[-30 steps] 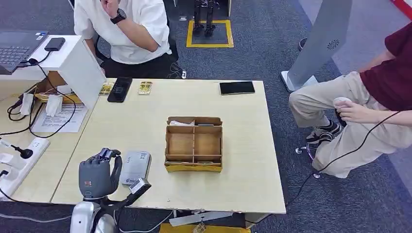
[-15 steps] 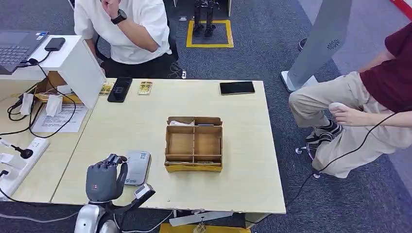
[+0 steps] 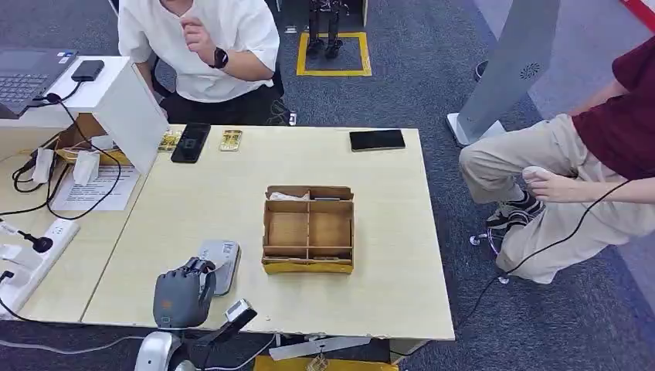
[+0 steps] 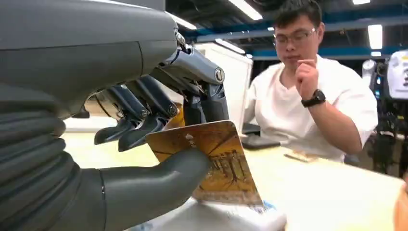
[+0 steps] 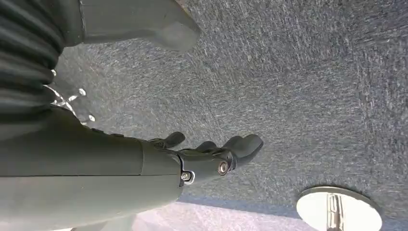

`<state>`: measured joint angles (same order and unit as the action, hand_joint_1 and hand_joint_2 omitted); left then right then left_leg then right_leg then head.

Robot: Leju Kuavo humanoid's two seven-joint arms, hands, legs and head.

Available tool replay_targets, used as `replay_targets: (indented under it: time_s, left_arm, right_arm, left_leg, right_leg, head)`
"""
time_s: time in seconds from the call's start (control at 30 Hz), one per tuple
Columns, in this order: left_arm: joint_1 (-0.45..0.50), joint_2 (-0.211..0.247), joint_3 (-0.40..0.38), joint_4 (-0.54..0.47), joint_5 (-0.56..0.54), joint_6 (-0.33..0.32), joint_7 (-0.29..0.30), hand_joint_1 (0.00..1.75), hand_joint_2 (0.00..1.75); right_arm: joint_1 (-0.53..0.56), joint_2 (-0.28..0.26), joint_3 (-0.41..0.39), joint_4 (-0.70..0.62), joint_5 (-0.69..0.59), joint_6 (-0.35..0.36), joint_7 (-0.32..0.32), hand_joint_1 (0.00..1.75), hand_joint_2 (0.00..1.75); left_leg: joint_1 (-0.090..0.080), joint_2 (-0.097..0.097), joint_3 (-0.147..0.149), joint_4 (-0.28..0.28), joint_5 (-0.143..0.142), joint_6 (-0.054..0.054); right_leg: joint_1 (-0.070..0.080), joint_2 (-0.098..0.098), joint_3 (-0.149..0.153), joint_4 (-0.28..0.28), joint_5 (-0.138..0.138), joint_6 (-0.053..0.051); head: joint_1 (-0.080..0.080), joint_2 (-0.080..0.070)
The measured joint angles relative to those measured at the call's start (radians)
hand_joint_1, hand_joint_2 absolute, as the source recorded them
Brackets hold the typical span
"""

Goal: Pass the card to the sensor for recognition and then transmit it.

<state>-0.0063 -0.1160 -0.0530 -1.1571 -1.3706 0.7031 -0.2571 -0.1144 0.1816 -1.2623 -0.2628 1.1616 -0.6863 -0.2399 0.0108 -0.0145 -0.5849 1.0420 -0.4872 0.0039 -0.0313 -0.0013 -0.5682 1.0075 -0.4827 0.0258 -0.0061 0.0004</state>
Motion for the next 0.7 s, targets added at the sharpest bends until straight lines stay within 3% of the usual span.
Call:
replay_targets:
  time_s: [0.7]
  left_arm:
    - [-0.015,0.024,-0.037,0.069,-0.009,0.002,-0.003,1.75,1.75]
  right_arm:
    - [0.0,0.0,0.016,0.0,-0.003,0.0,0.0,0.0,1.75]
  left_leg:
    - [0.0,0.0,0.001,0.0,0.0,0.0]
  right_leg:
    - [0.0,0.0,0.001,0.0,0.0,0.0]
  head:
    - [0.0,0.0]
